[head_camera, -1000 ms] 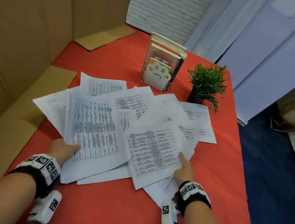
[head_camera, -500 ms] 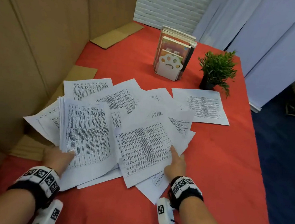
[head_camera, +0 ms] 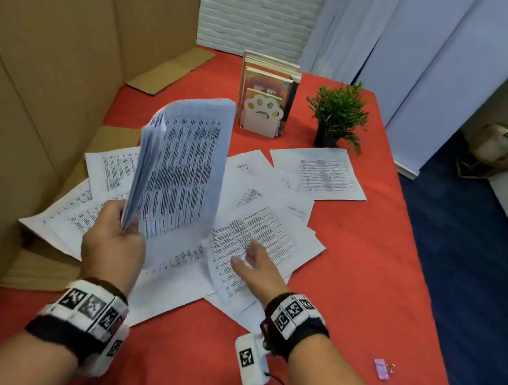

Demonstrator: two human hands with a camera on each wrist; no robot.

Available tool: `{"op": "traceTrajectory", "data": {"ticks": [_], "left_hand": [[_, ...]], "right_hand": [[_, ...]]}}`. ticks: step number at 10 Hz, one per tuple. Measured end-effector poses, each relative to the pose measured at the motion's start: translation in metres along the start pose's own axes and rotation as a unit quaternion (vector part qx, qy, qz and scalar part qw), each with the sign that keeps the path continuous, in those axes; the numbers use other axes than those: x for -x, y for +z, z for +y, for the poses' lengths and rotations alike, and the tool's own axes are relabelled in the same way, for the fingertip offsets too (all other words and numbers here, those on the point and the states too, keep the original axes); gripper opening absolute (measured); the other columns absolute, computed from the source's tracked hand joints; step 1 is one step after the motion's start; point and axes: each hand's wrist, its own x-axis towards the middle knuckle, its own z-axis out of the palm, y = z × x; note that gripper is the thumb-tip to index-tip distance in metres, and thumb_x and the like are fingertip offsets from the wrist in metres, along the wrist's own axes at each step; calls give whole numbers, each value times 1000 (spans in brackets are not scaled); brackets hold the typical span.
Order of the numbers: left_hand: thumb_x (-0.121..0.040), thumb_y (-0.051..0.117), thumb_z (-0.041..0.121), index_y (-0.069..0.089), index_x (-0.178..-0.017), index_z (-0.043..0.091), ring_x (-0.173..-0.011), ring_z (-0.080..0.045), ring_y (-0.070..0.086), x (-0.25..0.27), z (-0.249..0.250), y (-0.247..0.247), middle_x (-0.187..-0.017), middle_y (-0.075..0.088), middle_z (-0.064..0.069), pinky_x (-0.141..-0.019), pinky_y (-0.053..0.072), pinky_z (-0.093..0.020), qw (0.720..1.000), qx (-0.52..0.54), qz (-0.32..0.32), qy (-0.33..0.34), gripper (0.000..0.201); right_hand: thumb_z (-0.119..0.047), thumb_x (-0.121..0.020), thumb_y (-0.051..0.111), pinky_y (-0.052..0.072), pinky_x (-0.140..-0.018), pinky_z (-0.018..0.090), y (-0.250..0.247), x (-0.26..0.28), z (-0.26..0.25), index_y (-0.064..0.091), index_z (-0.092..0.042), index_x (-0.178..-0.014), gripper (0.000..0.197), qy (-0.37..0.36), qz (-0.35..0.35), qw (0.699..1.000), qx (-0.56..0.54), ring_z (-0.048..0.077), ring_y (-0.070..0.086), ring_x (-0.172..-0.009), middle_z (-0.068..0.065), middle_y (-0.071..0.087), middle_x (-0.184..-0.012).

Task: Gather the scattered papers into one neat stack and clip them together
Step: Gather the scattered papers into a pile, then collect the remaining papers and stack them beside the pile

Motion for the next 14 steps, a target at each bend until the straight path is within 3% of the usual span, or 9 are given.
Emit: {"op": "traceTrajectory", "data": {"ticks": [2, 4, 6, 8, 10, 11, 12, 13, 14], "left_hand": [[-90, 51, 11, 55, -110, 17, -88, -22, 57, 16, 40, 43, -97, 60, -4, -77, 43, -29, 984, 158, -53, -55, 21], [-89, 47, 46, 32, -135, 23, -114, -22, 52, 42, 37, 95, -124, 51, 3, -98, 44, -42, 907, 146, -378, -113, 53], [-85, 55, 31, 38, -138, 18, -132, -31, 40, 23, -27, 110, -149, 34, -12, -109, 35, -47, 922, -109, -367, -67, 57], [-80, 55, 18, 56, -122, 28, -120, -38, 47, 7, -60, 110, -147, 27, -18, -102, 39, -40, 893, -201, -372, -156, 42], [-85, 55, 12, 52, -130, 16, -121, -33, 52, 6, -59, 121, -138, 51, -10, -100, 46, -48, 896, -116, -400, -155, 46], [-79, 59, 18, 63, -115, 10, -109, -33, 60, 5, -63, 124, -121, 62, -14, -99, 46, -54, 905, -87, -380, -173, 37], [-70, 61, 24, 68, -77, 19, -87, -27, 63, 9, -61, 116, -93, 66, -10, -95, 49, -47, 920, -115, -343, -153, 11], [-79, 62, 13, 71, -96, 9, -97, -30, 65, 17, -66, 102, -103, 71, -10, -91, 49, -37, 926, -194, -303, -115, 19], [-75, 66, 10, 67, -82, 16, -78, -25, 67, 30, -75, 82, -83, 71, -8, -76, 51, -29, 928, -181, -304, -118, 9]], "right_hand": [[-21, -92, 55, 50, -80, 33, -9, 4, -21, 48, -14, -114, 24, 12, -18, 931, -365, 17, 60, -84, 9, 59, -107], [15, -82, 42, 50, -46, 23, -58, 2, 5, 53, -9, -113, 40, -1, 255, 868, -426, 23, 64, -75, 15, 65, -104], [7, -85, 44, 46, -46, 24, -142, 21, 66, 49, 2, -123, 39, 110, 451, 814, -347, 25, 56, -73, 28, 60, -115], [-1, -94, 40, 48, -38, 13, -187, 31, 99, 29, -3, -141, 49, 199, 499, 730, -423, 9, 53, -64, 19, 43, -142], [-33, -93, 47, 38, -98, 30, -186, 19, 112, 58, -14, -121, 35, 324, 445, 834, 27, 23, 52, -123, 4, 59, -129], [-13, -92, 46, 32, -107, 39, -173, 16, 94, 37, -2, -135, 46, 288, 534, 751, -261, 34, 40, -131, 17, 40, -144], [-3, -88, 45, 34, -103, 39, -143, 20, 87, 24, 3, -136, 53, 334, 525, 744, -243, 39, 39, -125, 22, 28, -144], [-5, -84, 49, 38, -100, 39, -103, 22, 77, 30, -3, -137, 56, 352, 449, 803, -173, 39, 44, -122, 20, 32, -142], [-19, -76, 58, 39, -100, 38, -65, 4, 84, 46, -9, -129, 55, 297, 348, 870, -183, 33, 51, -116, 16, 47, -132]]}}
